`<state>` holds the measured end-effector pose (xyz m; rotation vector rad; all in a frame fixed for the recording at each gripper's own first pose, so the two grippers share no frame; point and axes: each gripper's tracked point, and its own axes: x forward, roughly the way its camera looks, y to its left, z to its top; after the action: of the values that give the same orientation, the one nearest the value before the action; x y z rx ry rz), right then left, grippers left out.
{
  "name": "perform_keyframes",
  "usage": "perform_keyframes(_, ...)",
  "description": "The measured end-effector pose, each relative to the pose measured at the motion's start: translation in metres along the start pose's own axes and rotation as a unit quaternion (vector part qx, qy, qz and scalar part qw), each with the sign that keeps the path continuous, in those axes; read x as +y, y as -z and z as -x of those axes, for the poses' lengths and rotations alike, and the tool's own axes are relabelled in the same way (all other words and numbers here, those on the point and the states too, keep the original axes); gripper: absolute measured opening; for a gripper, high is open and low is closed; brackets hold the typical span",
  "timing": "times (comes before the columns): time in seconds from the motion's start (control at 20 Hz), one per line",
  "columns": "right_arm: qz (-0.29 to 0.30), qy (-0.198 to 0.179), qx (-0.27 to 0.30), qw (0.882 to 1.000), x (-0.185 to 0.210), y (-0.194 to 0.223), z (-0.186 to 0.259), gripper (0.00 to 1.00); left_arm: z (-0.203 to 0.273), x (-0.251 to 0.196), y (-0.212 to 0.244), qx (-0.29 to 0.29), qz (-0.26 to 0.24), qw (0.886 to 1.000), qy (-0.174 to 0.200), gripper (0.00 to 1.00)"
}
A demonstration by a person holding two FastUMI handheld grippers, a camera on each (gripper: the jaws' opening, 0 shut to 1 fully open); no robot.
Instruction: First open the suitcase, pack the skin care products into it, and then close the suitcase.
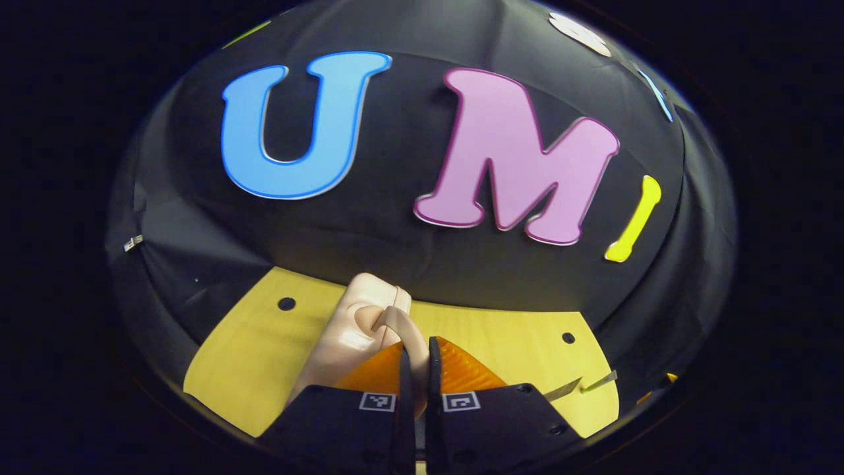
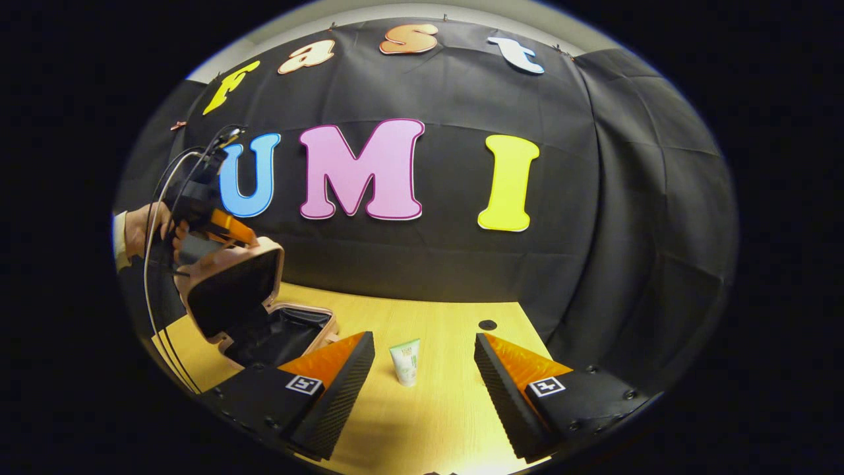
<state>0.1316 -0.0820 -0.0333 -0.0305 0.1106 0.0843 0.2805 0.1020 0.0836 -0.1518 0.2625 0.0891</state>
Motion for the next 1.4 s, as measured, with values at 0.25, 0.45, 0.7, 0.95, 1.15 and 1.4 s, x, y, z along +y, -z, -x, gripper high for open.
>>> perform_keyframes(0.25,0.007,0.011,0.014,1.000,0.015,0.005,0.005,0.97,-0.008,0.155,-0.010,-0.013,-0.018,0.998,-0.061,0.11)
perform_keyframes(0.45,-0.001,0.026,0.039,0.999,0.029,0.023,0.000,0.97,-0.035,0.263,0.011,0.007,-0.024,0.994,-0.110,0.11)
perform_keyframes(0.7,0.003,0.034,0.076,0.997,0.034,0.055,-0.013,0.97,-0.087,0.348,0.082,0.059,0.045,0.991,-0.114,0.11)
perform_keyframes(0.95,-0.012,0.061,0.071,0.996,0.024,0.058,-0.031,0.98,-0.130,0.394,0.156,0.126,0.068,0.982,-0.127,0.11)
perform_keyframes(1.15,-0.013,0.086,0.050,0.995,0.006,0.045,-0.024,0.97,-0.133,0.412,0.143,0.117,-0.017,0.978,-0.172,0.26)
perform_keyframes(1.4,-0.021,0.113,0.029,0.993,-0.013,0.031,-0.005,0.97,-0.080,0.311,0.027,-0.046,-0.112,0.986,-0.116,0.96)
